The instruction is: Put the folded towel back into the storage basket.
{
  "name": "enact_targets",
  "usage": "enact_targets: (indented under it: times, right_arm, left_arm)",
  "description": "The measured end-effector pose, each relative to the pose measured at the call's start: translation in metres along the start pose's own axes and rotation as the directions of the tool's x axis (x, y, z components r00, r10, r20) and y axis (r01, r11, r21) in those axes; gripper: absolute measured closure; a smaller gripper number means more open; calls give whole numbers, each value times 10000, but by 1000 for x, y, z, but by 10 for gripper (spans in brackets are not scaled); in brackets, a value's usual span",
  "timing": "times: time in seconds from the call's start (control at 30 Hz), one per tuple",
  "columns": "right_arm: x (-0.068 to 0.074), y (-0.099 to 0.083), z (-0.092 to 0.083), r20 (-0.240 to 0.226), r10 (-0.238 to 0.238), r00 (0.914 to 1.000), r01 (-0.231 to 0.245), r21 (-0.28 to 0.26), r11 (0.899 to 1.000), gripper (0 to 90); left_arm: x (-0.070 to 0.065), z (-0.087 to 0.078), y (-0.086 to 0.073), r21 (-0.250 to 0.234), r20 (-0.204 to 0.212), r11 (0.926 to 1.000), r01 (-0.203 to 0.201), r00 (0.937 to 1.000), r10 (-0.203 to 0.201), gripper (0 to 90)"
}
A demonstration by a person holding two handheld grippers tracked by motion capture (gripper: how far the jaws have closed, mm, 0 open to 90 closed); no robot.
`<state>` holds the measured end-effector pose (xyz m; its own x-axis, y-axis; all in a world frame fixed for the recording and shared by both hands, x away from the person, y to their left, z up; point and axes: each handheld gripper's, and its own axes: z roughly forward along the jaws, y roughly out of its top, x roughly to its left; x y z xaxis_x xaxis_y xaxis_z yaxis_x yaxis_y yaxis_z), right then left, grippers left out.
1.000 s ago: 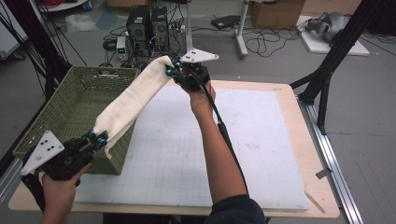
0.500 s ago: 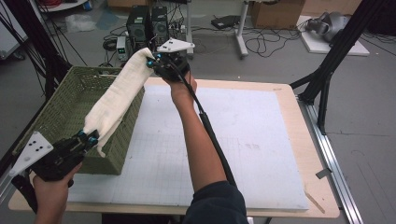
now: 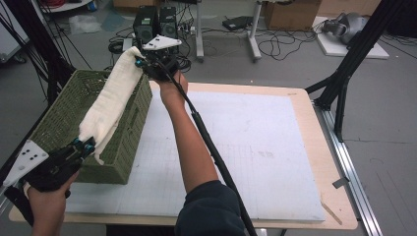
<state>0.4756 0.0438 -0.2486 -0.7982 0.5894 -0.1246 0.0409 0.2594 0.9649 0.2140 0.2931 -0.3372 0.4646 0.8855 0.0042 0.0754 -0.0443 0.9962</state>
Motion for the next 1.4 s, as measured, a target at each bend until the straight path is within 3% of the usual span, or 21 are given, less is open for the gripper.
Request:
enact_targets:
  times: [0.37, 0.87, 0.97, 1.03, 1.1, 1.13, 1.17, 1.2, 1.23, 1.27, 1.3, 1.4]
  right_arm:
    - [14, 5, 36, -305, -126, 9995, 133, 202, 9997, 817]
    - [27, 2, 85, -725, 200, 9972, -160, 562, 9983, 817]
    - [31, 3, 94, -781, 150, 9968, -106, 572, 9983, 816]
    - [33, 2, 102, -714, 199, 9972, -147, 727, 9972, 815]
    - [35, -1, 110, -709, 374, 9968, -316, 819, 9961, 805]
    - [37, -2, 115, -778, 409, 9961, -339, 897, 9954, 760]
    - [39, -5, 120, -776, 440, 9960, -358, 1038, 9940, 618]
    - [41, -7, 123, -343, 441, 9984, -398, 1168, 9924, 456]
    - [41, -7, 123, -343, 441, 9984, -398, 1168, 9924, 456]
    - [44, -9, 125, 45, 465, 9989, -467, 1279, 9907, 416]
    - [44, -12, 125, -58, 637, 9980, -623, 1350, 9889, 413]
    - [42, -13, 121, -111, 581, 9982, -562, 1303, 9899, 413]
  left_arm:
    - [14, -9, -5, -4, -509, 9996, 284, 9983, -284, 821]
    - [28, -14, -10, 99, -967, 9985, 537, 9939, -525, 818]
    - [30, -13, -12, 340, -1177, 9962, 799, 9902, -754, 816]
    - [31, -13, -13, 426, -1203, 9950, 908, 9891, -851, 786]
    - [34, -11, -14, 668, -1189, 9896, 1273, 9858, -1188, 675]
    - [35, -11, -15, 720, -1257, 9861, 1494, 9822, -1396, 578]
    - [37, -10, -15, 750, -1370, 9820, 1732, 9773, -1619, 511]
    - [39, -10, -16, 725, -1435, 9778, 1965, 9722, -1848, 489]
    - [40, -11, -16, 638, -1429, 9762, 2072, 9700, -1966, 489]
    - [41, -12, -16, 556, -1474, 9752, 2143, 9678, -2042, 463]
    - [42, -13, -16, 551, -1544, 9740, 2199, 9656, -2092, 403]
    - [43, -14, -15, 445, -1509, 9720, 2308, 9633, -2218, 392]
